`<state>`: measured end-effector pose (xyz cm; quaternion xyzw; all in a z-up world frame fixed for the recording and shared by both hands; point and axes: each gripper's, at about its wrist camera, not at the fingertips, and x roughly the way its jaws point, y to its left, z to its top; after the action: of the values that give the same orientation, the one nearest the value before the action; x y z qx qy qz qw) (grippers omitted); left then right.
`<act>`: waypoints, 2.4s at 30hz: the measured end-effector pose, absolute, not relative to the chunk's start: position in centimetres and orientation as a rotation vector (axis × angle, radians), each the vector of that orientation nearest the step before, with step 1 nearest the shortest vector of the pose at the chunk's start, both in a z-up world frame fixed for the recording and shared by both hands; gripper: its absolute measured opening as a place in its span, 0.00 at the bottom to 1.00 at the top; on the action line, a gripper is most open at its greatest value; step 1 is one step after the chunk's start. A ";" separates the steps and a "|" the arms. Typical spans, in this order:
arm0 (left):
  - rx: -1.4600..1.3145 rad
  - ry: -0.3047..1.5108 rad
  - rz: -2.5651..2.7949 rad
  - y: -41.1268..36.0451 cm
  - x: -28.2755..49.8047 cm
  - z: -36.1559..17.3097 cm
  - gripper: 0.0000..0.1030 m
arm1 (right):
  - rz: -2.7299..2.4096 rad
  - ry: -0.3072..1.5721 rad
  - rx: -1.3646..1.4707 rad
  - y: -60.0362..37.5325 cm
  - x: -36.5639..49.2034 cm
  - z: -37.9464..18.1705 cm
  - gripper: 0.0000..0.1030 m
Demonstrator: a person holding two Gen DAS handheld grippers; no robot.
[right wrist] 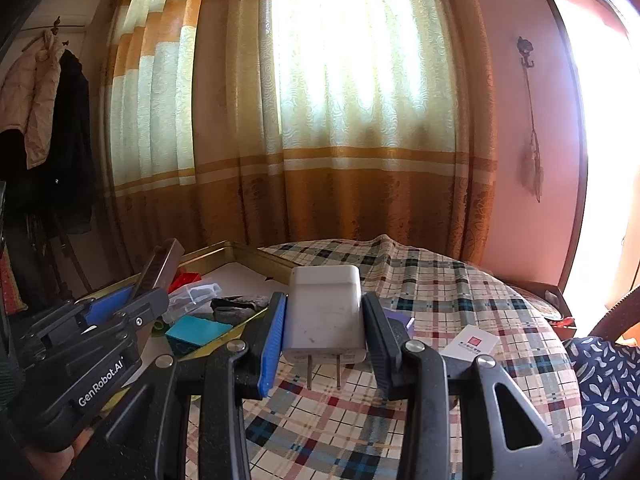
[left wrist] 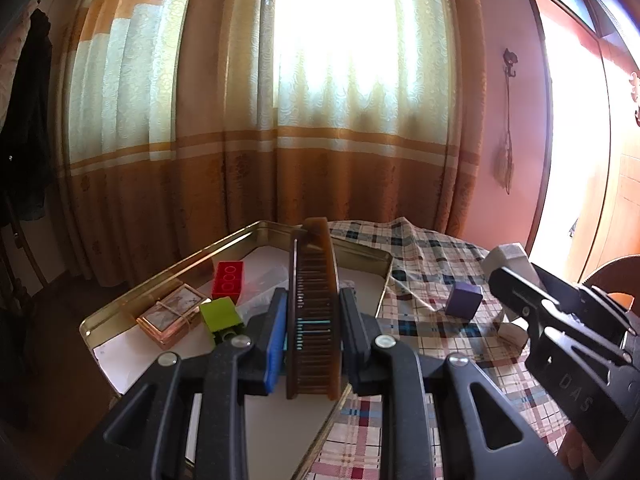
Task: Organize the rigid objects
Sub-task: 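Carry the wooden comb and white charger with both grippers toward the tray, then lower the comb and charger with both grippers over the gold tray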
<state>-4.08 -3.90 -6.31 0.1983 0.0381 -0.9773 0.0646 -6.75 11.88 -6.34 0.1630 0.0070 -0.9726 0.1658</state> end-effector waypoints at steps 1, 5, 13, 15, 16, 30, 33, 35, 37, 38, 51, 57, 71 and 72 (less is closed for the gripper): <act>0.597 0.117 -2.950 -4.0 -4.0 -6.3 0.23 | -2.768 0.019 0.464 11.8 -6.7 -6.3 0.40; 0.590 0.127 -2.947 -4.3 -3.8 -6.3 0.23 | -2.766 0.016 0.466 11.7 -6.6 -6.3 0.40; 0.582 0.144 -2.942 -4.9 -3.5 -6.2 0.23 | -2.761 0.016 0.466 11.4 -6.4 -6.3 0.40; 0.579 0.149 -2.939 -5.1 -3.4 -6.2 0.23 | -2.757 0.014 0.468 11.2 -6.4 -6.4 0.40; 0.577 0.154 -2.937 -5.3 -3.4 -6.2 0.23 | -2.754 0.014 0.470 11.0 -6.4 -6.4 0.40; 0.586 0.171 -2.901 -6.9 -3.6 -6.3 0.23 | -2.735 -0.014 0.467 9.4 -6.2 -6.2 0.40; 0.586 0.175 -2.893 -7.2 -3.6 -6.4 0.23 | -2.731 -0.011 0.469 9.2 -6.2 -6.2 0.40; 0.584 0.174 -2.890 -7.3 -3.6 -6.4 0.23 | -2.728 -0.007 0.467 9.0 -6.2 -6.2 0.40; 0.585 0.176 -2.887 -7.4 -3.6 -6.4 0.23 | -2.721 0.000 0.467 8.7 -6.2 -6.2 0.40; 0.585 0.176 -2.885 -7.5 -3.7 -6.4 0.23 | -2.718 0.002 0.465 8.6 -6.2 -6.2 0.40; 0.586 0.190 -2.840 -9.2 -3.9 -6.8 0.23 | -2.690 0.043 0.460 6.7 -6.3 -6.2 0.40; 0.601 0.202 -2.815 -10.2 -4.0 -6.9 0.23 | -2.667 0.063 0.465 5.7 -6.7 -6.2 0.40; 0.655 0.226 -2.707 -12.8 -4.7 -7.2 0.23 | -2.560 0.136 0.460 1.7 -6.9 -6.3 0.40; 0.659 0.224 -2.701 -13.0 -4.6 -7.3 0.23 | -2.550 0.146 0.455 1.4 -6.8 -6.4 0.40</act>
<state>-4.60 -13.02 -7.29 0.2327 0.0789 -0.9534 0.1751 -6.82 1.44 -6.36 0.1688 0.0541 -0.9463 0.2702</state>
